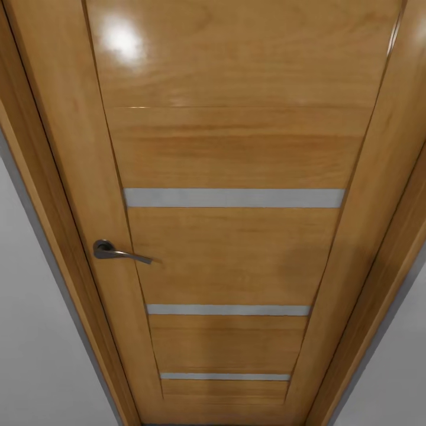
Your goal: Move the two storage containers from the living room to the garage. In the garage, place one container on the floor and stack the other container on top of it (either order is fine).
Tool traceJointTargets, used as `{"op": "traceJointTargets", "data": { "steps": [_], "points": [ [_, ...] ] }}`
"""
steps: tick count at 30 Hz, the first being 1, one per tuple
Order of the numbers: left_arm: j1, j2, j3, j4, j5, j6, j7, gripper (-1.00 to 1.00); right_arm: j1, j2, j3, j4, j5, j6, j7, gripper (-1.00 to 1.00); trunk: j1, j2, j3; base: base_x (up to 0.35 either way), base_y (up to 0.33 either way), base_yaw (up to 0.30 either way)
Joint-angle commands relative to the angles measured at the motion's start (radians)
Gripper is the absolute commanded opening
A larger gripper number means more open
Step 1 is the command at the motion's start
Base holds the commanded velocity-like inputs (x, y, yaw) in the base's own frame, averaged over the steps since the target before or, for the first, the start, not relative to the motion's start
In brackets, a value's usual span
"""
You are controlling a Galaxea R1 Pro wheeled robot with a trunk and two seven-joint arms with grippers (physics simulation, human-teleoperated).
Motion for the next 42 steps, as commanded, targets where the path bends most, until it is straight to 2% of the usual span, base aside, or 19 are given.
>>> {"op": "traceJointTargets", "data": {
  "steps": [1,11,15,18,19,21,22,23,27,29,33,42],
  "points": [
    [0.001,0.0,0.0,-0.002,0.007,-0.001,0.001,1.0,0.0,0.0,0.009,0.0,-0.01,-0.003,-0.001,1.0,0.0,0.0,-0.001,0.0,0.0,0.0],
    [0.001,0.003,0.0,-0.002,0.006,0.0,0.001,1.0,0.0,-0.011,0.021,-0.021,-0.006,-0.006,-0.003,1.0,0.0,0.0,-0.001,0.0,0.0,0.0],
    [0.001,0.001,-0.001,-0.002,0.006,0.0,0.001,1.0,-0.002,-0.015,0.027,-0.14,-0.005,-0.003,-0.002,1.0,0.0,0.0,-0.001,0.0,0.0,0.0],
    [0.001,0.0,-0.003,-0.002,0.006,-0.001,0.001,1.0,-0.006,-0.018,0.028,-0.28,-0.005,0.011,-0.005,1.0,0.0,0.0,-0.001,0.0,0.0,0.0],
    [0.001,0.001,-0.002,-0.002,0.006,0.0,0.001,1.0,-0.008,-0.037,0.028,-0.494,-0.005,0.115,-0.008,1.0,0.0,0.0,-0.001,0.0,0.0,0.0],
    [0.001,0.001,-0.002,-0.002,0.006,-0.001,0.001,1.0,-0.009,-0.055,0.028,-0.621,-0.004,0.201,-0.009,1.0,0.0,0.0,-0.001,0.0,0.0,0.0],
    [0.001,0.001,-0.002,-0.002,0.007,-0.001,0.001,1.0,-0.009,-0.073,0.028,-0.757,-0.003,0.291,-0.01,1.0,0.0,0.0,-0.001,0.0,0.0,0.0],
    [0.001,0.0,-0.001,-0.002,0.007,-0.001,0.001,1.0,-0.009,-0.08,0.028,-0.802,-0.002,0.321,-0.01,1.0,0.0,0.0,-0.001,0.0,0.0,0.0],
    [0.001,-0.001,0.0,-0.002,0.008,-0.001,0.001,1.0,-0.009,-0.091,0.028,-0.9,0.012,0.387,-0.01,1.0,0.0,0.0,-0.001,0.0,0.0,0.0],
    [0.001,-0.003,0.001,-0.002,0.009,-0.001,0.001,1.0,-0.009,-0.095,0.028,-0.989,0.036,0.446,-0.011,1.0,0.0,0.0,-0.001,0.0,0.0,0.0],
    [0.001,-0.003,0.002,-0.003,0.01,-0.001,0.002,1.0,-0.009,-0.096,0.027,-1.092,0.057,0.513,-0.011,1.0,0.0,0.0,-0.001,0.0,0.0,0.0],
    [0.001,-0.006,0.002,-0.004,0.01,-0.002,0.001,1.0,-0.009,-0.095,0.025,-1.326,0.068,0.669,-0.011,1.0,0.0,0.0,-0.001,0.0,0.0,0.0]
  ]
}}
